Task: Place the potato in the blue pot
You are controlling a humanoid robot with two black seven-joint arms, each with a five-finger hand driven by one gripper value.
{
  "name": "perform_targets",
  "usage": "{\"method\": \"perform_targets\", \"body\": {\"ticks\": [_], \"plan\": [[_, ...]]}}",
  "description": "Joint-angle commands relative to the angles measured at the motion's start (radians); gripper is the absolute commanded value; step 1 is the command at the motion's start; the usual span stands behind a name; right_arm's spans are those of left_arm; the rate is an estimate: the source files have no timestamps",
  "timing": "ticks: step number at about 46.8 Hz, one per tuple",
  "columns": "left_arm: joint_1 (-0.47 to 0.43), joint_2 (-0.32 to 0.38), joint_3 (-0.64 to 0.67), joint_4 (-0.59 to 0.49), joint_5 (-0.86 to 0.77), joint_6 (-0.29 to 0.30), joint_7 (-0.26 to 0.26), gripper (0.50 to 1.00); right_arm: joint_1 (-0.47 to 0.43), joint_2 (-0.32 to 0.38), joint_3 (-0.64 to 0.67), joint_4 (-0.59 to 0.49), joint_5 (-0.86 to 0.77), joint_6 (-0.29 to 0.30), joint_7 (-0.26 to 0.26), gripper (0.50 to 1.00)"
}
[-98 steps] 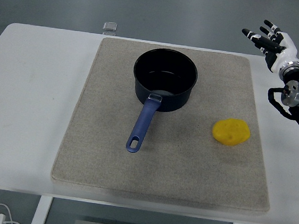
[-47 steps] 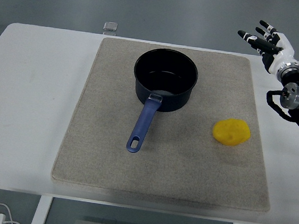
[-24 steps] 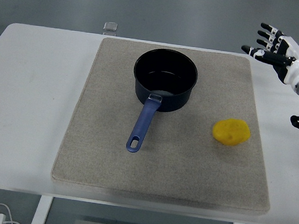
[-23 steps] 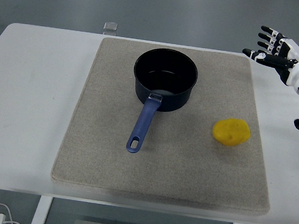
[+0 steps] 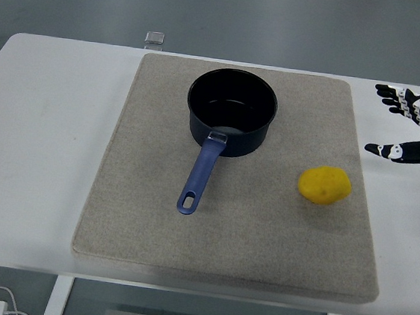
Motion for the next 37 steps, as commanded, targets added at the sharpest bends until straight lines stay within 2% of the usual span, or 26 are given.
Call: {"method": "perform_targets", "body": {"ticks": [1,6,13,32,37], "plan": [[0.0,0.0,0.0,0.0,-0.001,0.0,0.0,1.0,0.0,-0.006,-0.047,0.036,-0.088,0.008,0.015,0.946],[0.0,0.0,0.0,0.0,0.001,0.0,0.0,1.0,-0.012,0.011,-0.099,0.053,-0.163,-0.004,0.012,0.946],[0.0,0.0,0.0,0.0,-0.001,0.0,0.0,1.0,-0.035,0.091,-0.113,0.036,-0.179,-0.052,0.006,0.944],[0.0,0.0,0.0,0.0,-0.001,0.0,0.0,1.0,-0.028,0.227,-0.124,-0.108,-0.189,-0.081,0.005,0.94],[0.0,0.0,0.0,0.0,-0.001,0.0,0.0,1.0,-0.031,0.238,-0.127,-0.126,-0.24,-0.081,0.005,0.901]]}}
